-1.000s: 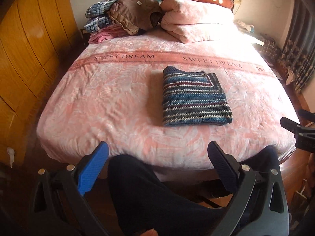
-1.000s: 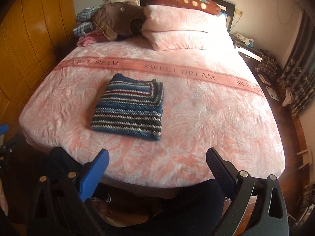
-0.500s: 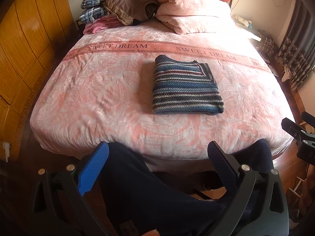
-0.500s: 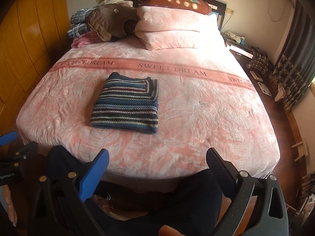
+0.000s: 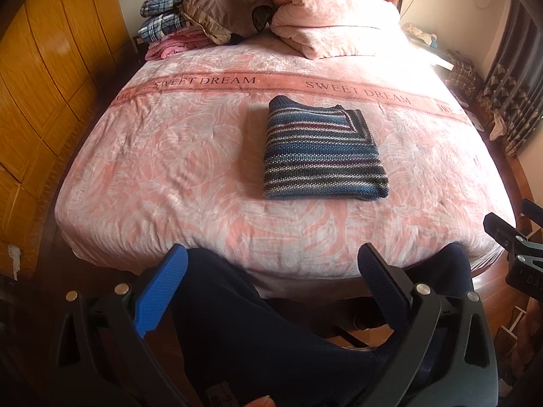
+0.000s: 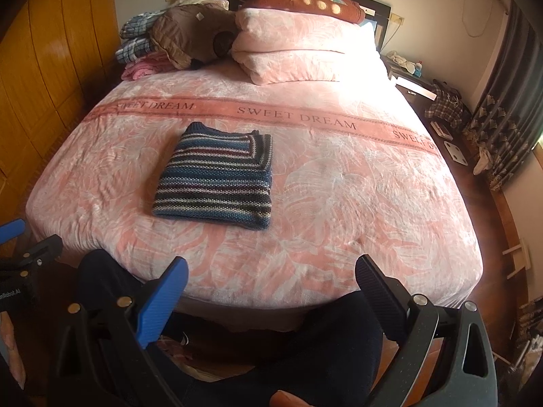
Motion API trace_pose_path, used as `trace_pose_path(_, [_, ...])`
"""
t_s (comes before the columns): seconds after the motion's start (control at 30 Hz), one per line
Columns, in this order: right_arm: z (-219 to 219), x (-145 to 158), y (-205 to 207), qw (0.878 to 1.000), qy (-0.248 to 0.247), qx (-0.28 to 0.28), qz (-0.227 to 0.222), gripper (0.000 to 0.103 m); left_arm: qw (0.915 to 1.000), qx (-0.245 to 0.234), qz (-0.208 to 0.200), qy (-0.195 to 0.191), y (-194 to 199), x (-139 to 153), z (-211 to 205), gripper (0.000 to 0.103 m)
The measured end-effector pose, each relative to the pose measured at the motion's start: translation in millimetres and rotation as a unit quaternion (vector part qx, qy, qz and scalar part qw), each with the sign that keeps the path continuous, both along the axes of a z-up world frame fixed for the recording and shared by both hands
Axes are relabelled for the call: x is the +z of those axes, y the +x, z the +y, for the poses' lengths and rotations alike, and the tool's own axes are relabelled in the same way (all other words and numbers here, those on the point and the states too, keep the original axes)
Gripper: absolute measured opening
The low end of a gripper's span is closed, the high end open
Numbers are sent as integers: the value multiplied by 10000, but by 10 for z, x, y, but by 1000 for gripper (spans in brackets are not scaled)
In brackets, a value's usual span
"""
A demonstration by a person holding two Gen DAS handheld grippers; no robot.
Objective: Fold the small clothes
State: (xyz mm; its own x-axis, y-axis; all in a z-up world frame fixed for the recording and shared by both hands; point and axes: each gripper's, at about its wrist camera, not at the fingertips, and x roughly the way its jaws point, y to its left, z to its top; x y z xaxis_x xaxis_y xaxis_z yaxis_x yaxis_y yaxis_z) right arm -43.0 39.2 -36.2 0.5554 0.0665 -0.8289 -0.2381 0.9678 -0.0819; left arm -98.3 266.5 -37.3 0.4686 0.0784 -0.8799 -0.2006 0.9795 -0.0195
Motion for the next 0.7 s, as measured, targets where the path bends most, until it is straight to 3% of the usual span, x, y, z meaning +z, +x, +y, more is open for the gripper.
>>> trace_pose_path(0.7, [72,52,-2,9998,-21,65,-200,99,9999,86,-52,42,-15,74,38,100])
